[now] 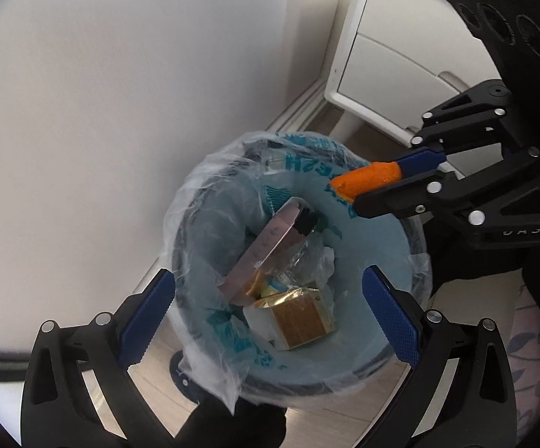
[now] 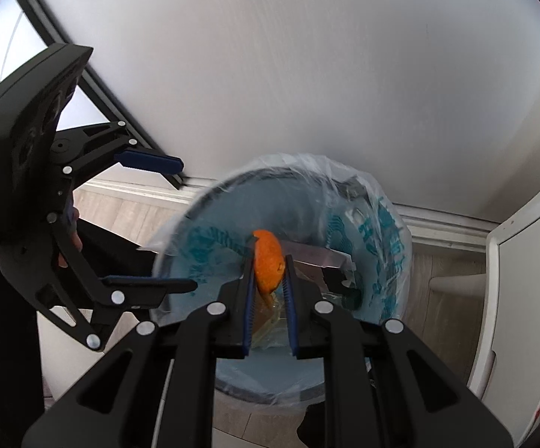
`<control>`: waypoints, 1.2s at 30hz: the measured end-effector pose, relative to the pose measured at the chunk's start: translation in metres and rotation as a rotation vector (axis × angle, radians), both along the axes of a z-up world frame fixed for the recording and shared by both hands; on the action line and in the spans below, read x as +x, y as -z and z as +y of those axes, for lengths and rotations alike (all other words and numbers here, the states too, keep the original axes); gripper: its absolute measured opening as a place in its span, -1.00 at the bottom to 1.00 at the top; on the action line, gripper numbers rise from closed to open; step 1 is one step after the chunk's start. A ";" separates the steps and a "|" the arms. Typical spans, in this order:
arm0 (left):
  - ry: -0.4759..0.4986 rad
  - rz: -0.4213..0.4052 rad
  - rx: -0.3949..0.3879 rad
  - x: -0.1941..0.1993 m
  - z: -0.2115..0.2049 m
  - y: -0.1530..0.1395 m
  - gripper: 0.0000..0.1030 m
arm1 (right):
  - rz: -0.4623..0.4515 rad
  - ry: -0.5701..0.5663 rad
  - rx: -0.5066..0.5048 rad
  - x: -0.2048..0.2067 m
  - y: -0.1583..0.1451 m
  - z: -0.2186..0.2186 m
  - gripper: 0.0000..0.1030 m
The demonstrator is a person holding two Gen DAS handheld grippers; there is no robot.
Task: Collect trash
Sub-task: 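Carry the orange peel with the right gripper over the bin, then open the right gripper to drop the orange peel into the bin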
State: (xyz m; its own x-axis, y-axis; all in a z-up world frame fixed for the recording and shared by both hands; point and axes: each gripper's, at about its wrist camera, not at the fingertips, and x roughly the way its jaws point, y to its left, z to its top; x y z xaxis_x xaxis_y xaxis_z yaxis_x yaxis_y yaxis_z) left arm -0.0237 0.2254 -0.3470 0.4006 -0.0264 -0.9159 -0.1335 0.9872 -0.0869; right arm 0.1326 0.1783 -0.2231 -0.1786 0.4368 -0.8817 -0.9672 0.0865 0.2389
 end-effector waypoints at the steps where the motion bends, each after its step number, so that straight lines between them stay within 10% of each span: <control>1: 0.003 0.006 -0.005 0.002 0.001 0.003 0.89 | 0.003 0.002 -0.014 0.003 0.007 0.003 -0.70; 12: 0.110 0.143 -0.003 0.029 -0.009 0.075 0.89 | 0.017 -0.057 -0.142 0.004 0.070 0.020 -0.70; 36: 0.146 0.167 -0.017 0.037 -0.007 0.098 0.89 | 0.006 -0.098 -0.228 -0.002 0.115 0.026 -0.70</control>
State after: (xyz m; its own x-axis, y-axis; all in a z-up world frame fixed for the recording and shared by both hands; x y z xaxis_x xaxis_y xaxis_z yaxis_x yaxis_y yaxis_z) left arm 0.0131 0.2183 -0.4447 0.2338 -0.0885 -0.9683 -0.0034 0.9958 -0.0918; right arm 0.1307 0.2039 -0.3376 -0.2161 0.2071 -0.9541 -0.9722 0.0450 0.2300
